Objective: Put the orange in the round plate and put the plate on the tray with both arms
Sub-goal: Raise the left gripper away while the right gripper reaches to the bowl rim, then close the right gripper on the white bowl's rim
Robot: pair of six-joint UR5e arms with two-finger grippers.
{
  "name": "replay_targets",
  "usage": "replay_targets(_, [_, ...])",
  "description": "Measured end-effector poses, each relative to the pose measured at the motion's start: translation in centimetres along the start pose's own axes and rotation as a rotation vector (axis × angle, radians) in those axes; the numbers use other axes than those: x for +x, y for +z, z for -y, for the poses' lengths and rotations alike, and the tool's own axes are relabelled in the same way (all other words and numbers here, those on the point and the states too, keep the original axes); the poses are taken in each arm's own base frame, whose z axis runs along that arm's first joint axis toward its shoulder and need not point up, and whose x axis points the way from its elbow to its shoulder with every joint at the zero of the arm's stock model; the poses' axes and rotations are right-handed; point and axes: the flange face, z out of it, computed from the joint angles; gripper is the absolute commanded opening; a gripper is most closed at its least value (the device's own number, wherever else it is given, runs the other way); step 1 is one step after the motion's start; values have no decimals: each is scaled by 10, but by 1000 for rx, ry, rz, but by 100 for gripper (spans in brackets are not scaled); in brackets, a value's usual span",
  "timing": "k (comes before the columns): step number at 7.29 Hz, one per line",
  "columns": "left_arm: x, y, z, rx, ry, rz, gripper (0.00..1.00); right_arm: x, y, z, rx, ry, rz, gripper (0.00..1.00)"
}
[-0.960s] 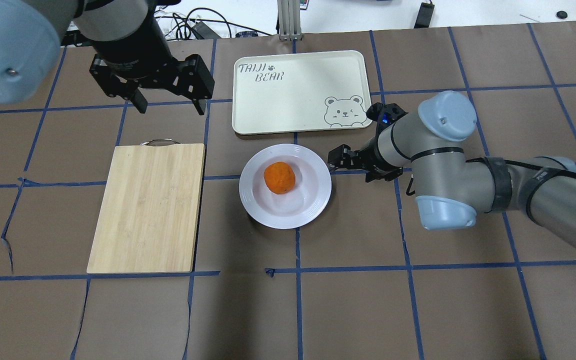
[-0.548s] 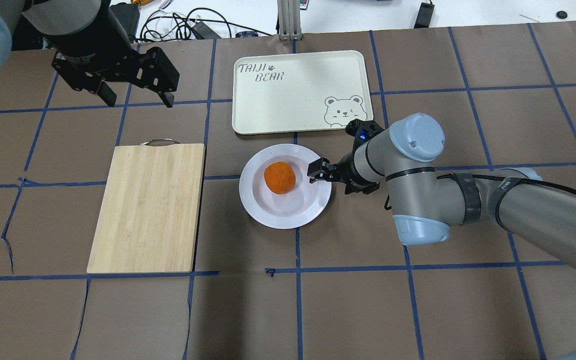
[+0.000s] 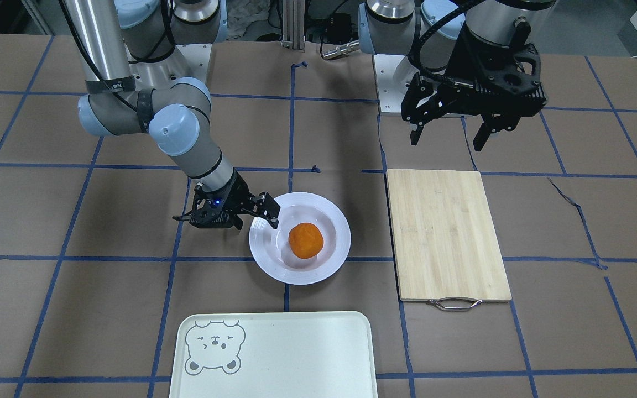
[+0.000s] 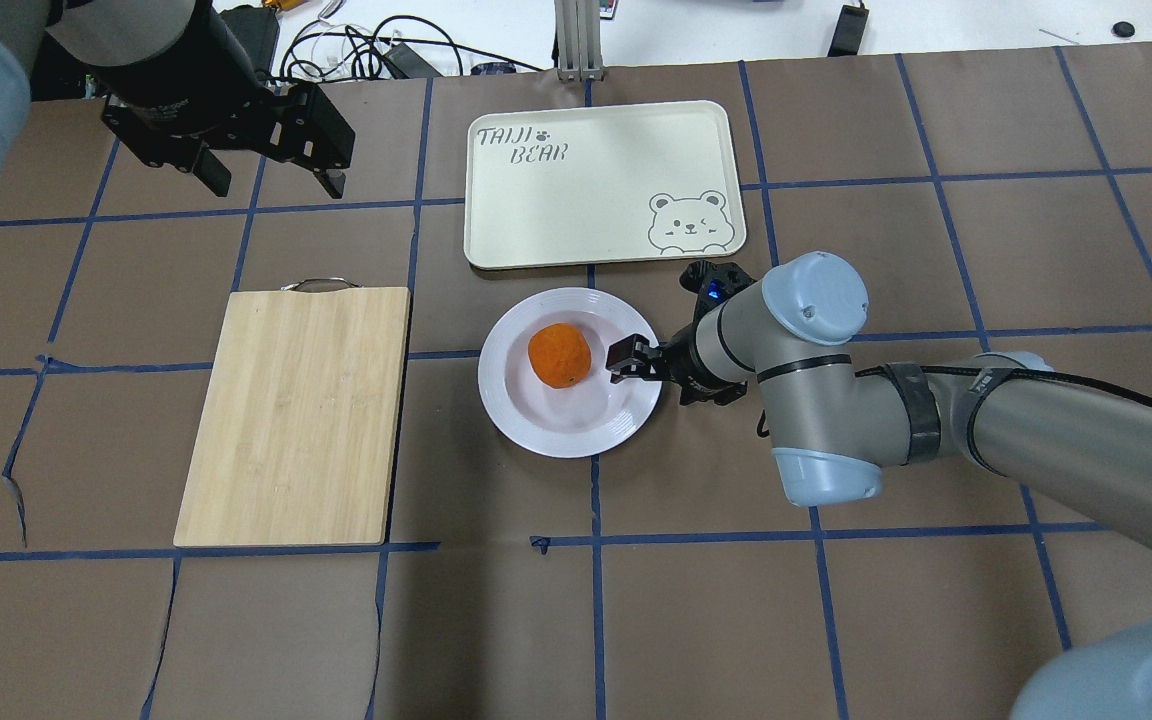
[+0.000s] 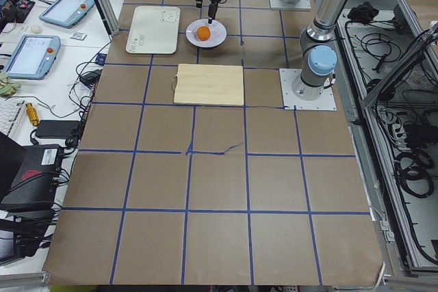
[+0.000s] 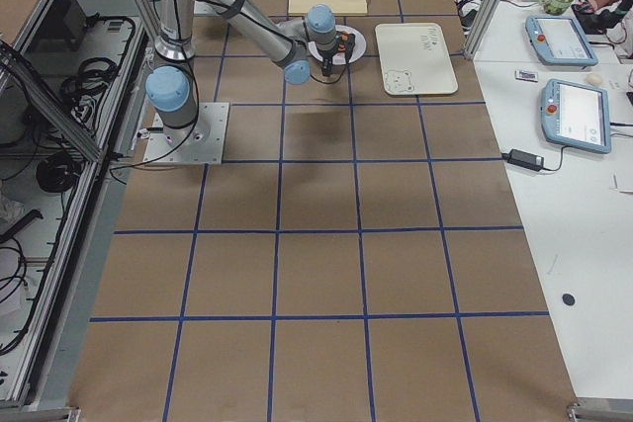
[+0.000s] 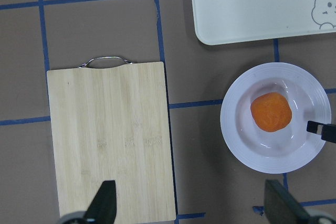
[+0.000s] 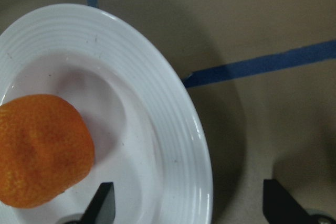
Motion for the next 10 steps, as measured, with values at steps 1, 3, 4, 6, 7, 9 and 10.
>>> replay_targets(1, [0, 1, 0, 2, 0, 1, 100, -3, 3, -2, 1, -2, 2, 91])
replay_targets(3, [0, 1, 0, 3, -1, 1, 100, -6, 5, -4, -2, 10, 13, 81])
replay_targets(4, [0, 2, 0, 2, -1, 0, 100, -7, 7, -5, -13, 15, 31, 77])
replay_targets(6, [0, 2, 0, 3, -5, 0, 100, -6, 15, -8, -39, 23, 47, 65])
replay_targets(7, [0, 2, 0, 4, -7, 0, 100, -5, 18, -8, -45, 25, 47, 40])
replay_targets(9, [0, 2, 0, 5, -9, 0, 100, -4, 20, -9, -53, 41, 46, 30])
replay_targets(10, [0, 2, 0, 4, -7, 0, 100, -4, 20, -9, -55, 63, 45, 19])
